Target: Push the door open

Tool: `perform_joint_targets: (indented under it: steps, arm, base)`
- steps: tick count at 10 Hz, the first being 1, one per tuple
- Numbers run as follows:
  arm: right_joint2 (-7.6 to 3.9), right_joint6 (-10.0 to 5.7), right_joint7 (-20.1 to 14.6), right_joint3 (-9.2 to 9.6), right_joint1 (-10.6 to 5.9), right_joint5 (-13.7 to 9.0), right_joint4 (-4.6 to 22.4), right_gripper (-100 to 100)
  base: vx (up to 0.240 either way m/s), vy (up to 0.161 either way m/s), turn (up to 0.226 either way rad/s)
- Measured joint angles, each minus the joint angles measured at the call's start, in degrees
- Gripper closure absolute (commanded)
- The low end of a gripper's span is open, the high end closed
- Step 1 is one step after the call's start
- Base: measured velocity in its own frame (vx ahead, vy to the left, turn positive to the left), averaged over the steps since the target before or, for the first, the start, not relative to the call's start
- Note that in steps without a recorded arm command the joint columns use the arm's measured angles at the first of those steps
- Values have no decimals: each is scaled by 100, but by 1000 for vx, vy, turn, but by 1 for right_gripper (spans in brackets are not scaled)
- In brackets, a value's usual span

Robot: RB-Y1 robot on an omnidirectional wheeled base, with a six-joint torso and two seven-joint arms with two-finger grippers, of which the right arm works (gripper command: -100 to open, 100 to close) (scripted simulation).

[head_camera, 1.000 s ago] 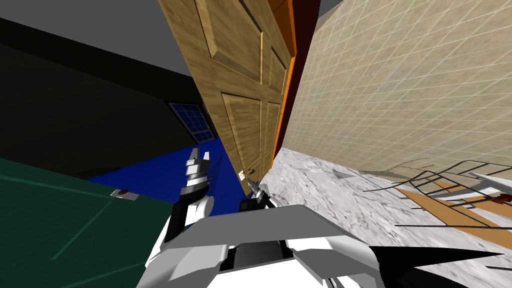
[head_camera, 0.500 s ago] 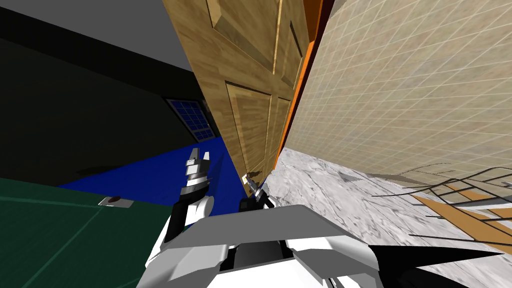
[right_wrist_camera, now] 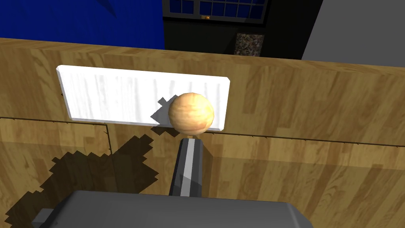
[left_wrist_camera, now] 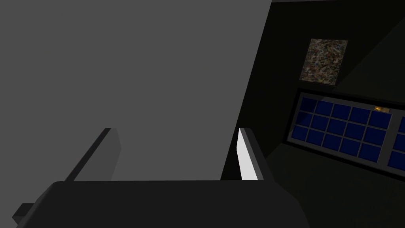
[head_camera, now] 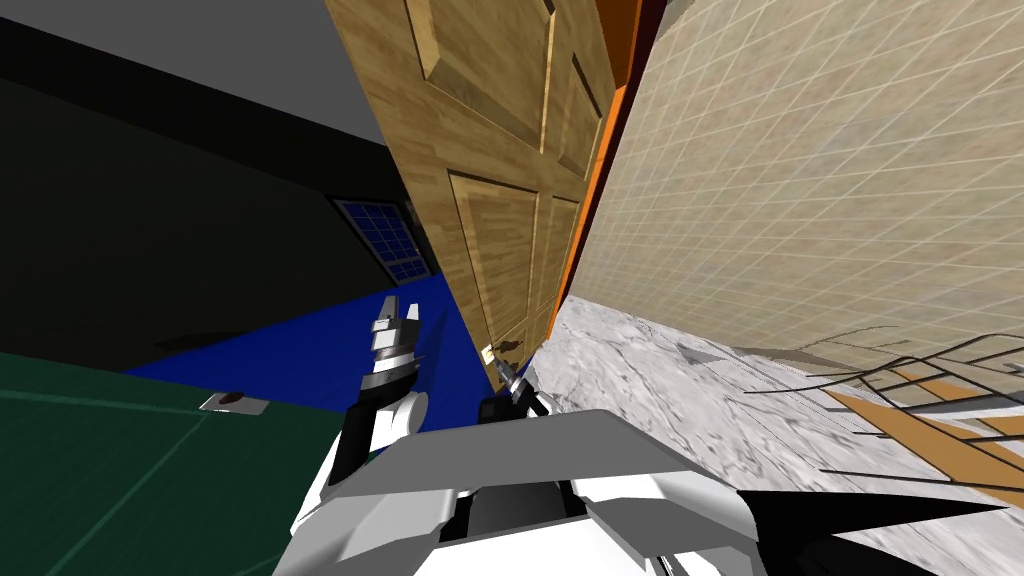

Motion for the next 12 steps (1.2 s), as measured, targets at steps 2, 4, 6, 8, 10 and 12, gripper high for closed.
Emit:
perform_joint_targets:
  steps: [2, 4, 6, 8, 10, 12]
  arm:
    - [0, 0, 0, 0, 0, 0, 0, -100]
    - [-63, -52, 31, -65, 34, -29, 11, -100]
    - [-66, -75, 65, -121, 92, -53, -35, -100]
    - [-87, -67, 77, -140, 91, -54, -30, -100]
    - [-99, -75, 86, -171, 61, -57, 15, -100]
    - [-70, -74, 88, -209, 19, -60, 56, -100]
  base:
    - [-50, -20, -57]
    - [-173, -69, -106]
    - [-155, -59, -49]
    - [112, 107, 28]
    - [157, 146, 23]
    - [144, 142, 20]
